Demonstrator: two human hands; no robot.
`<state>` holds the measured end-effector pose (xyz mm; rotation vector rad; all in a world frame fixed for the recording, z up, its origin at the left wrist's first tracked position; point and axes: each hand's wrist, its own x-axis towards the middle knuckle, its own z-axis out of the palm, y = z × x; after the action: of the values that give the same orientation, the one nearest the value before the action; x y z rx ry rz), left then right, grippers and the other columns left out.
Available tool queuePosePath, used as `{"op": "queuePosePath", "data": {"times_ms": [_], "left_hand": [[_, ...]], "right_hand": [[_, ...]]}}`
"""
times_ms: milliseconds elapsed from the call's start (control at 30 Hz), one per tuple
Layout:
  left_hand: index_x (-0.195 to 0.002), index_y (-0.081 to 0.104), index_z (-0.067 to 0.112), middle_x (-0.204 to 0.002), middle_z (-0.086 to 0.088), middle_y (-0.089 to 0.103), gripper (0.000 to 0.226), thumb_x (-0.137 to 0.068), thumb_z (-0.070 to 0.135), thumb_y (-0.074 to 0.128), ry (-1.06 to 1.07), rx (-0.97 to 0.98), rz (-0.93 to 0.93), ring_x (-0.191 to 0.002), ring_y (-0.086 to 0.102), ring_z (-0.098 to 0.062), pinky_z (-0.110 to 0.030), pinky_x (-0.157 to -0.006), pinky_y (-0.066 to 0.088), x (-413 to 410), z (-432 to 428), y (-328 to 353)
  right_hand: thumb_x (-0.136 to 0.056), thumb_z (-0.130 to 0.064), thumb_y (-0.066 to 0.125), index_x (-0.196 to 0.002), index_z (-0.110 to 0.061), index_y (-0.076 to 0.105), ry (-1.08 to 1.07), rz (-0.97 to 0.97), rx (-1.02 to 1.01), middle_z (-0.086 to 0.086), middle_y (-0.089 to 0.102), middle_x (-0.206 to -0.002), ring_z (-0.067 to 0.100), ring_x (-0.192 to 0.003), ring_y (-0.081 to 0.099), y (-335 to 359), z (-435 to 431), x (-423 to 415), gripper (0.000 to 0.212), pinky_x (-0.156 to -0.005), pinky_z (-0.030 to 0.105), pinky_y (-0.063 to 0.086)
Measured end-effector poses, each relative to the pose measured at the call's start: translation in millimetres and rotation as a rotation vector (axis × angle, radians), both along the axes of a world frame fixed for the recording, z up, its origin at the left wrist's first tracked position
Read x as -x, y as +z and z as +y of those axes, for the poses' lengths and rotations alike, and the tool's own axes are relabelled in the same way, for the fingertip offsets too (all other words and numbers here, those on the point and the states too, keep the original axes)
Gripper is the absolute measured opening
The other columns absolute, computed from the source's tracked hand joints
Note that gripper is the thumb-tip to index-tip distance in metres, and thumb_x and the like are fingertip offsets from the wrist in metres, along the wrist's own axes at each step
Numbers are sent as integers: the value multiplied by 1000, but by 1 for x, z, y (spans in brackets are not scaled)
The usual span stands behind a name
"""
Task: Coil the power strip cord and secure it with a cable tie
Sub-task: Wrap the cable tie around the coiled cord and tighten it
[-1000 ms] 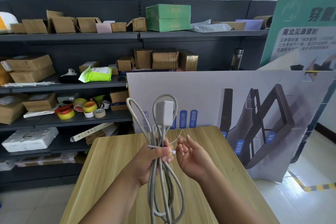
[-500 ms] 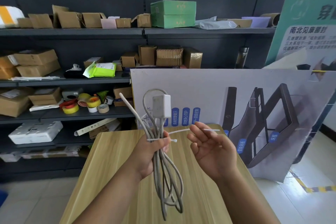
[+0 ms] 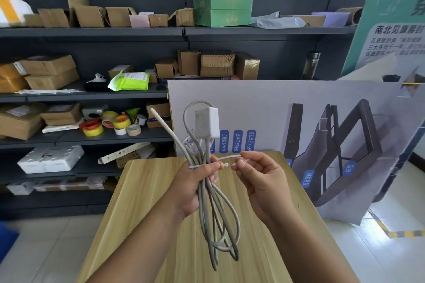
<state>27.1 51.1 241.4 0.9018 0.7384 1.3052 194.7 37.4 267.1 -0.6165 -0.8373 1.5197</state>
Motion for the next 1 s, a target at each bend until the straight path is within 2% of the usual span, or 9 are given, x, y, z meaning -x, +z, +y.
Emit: {"op": "queuePosePath", "data": {"times_ms": [133, 233, 367, 533, 667, 833, 1000], "left_hand": [[-81, 65, 8, -63, -6, 57, 6, -77, 3, 65, -3, 23, -97, -52, 50, -12, -25, -59, 43, -2, 0, 7], [-81, 63, 10, -58, -4, 54, 11, -72, 5, 70, -53, 42, -150, -51, 49, -13, -24, -56, 44, -4, -1, 10], [-84, 64, 10, -59, -4, 49, 20, -67, 10, 75, -75, 80, -163, -52, 49, -13, -24, -57, 46, -3, 1, 7], [-80, 69, 11, -64, -7, 59, 9, -74, 5, 70, -60, 48, -119, -54, 56, -13, -24, -57, 51, -4, -2, 9], [-78, 69, 10, -66, -6, 67, 10, -77, 4, 62, -69, 30, -146, -56, 64, -12, -22, -55, 54, -7, -5, 16], [-77, 69, 14, -64, -3, 66, 11, -77, 6, 63, -64, 21, -85, -55, 62, -11, -21, -55, 52, -6, -4, 17], [-77, 70, 16, -70, -9, 59, 11, -77, 5, 68, -12, 19, -39, -59, 58, -16, -26, -58, 50, -5, 1, 11]], "right_hand": [[-58, -10, 79, -90, -3, 70, -58, 28, 64, 14, 71, -74, 20, -69, 72, 0, -2, 7, 34, -66, 25, 59], [-70, -3, 70, -91, 0, 66, 44, 125, 166, 18, 71, -78, 23, -69, 72, 1, -4, 10, 21, -61, 23, 59], [-74, -1, 66, -89, 2, 62, 134, 135, 186, 20, 71, -77, 24, -65, 70, 4, -8, 15, 16, -60, 22, 58], [-74, -4, 69, -91, 3, 65, 138, 147, 210, 20, 70, -80, 20, -66, 70, 5, -8, 16, 19, -60, 20, 58], [-75, -4, 68, -89, 2, 68, 154, 168, 228, 20, 71, -81, 19, -66, 71, 7, -8, 17, 16, -59, 19, 58], [-74, -4, 68, -84, 2, 70, 161, 146, 212, 22, 73, -87, 18, -67, 72, 9, -8, 18, 12, -59, 19, 58], [-73, -3, 70, -92, 6, 65, 137, 97, 213, 22, 72, -84, 20, -67, 72, 8, -6, 17, 22, -57, 20, 57]]}}
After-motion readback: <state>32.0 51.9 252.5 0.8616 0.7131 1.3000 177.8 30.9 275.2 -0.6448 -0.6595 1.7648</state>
